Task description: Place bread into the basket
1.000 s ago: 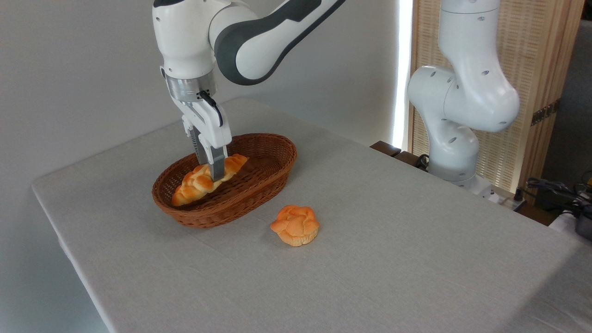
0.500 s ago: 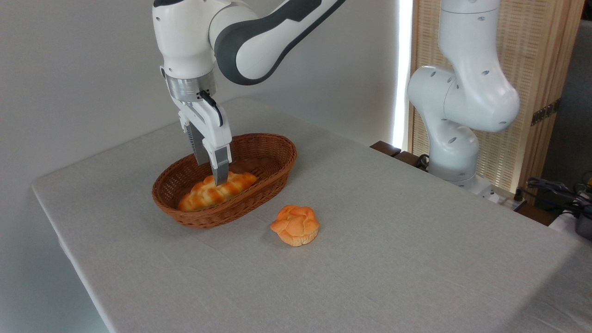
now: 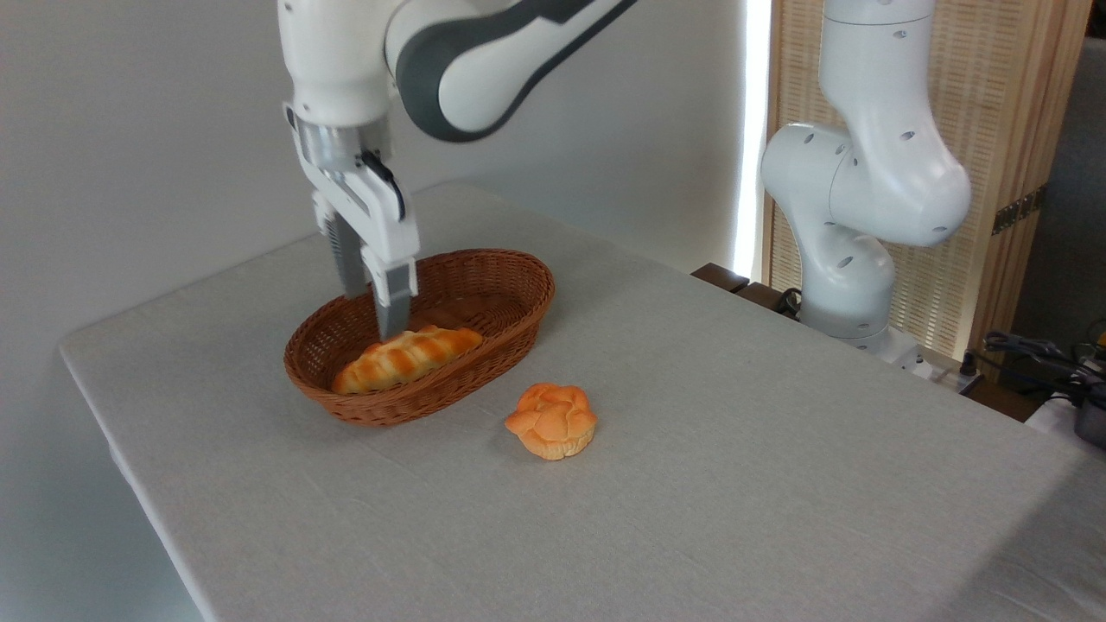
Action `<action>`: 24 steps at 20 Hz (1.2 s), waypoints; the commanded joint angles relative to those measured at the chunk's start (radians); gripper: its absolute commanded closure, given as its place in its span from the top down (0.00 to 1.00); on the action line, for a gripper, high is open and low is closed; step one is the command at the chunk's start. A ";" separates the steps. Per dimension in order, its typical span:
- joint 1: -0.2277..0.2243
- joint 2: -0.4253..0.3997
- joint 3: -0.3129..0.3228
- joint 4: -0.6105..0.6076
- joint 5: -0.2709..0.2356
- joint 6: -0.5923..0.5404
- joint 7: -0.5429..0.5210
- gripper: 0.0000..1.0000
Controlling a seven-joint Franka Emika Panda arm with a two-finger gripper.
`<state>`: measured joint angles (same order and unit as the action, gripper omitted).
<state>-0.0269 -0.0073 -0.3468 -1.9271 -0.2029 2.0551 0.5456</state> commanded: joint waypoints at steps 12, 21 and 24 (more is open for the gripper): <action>0.002 0.001 0.333 0.361 0.016 -0.447 0.168 1.00; -0.001 0.018 0.319 0.390 0.069 -0.474 0.163 1.00; -0.001 0.018 0.301 0.385 0.085 -0.474 0.162 1.00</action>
<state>-0.0205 -0.0032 -0.0302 -1.5684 -0.1486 1.6151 0.7059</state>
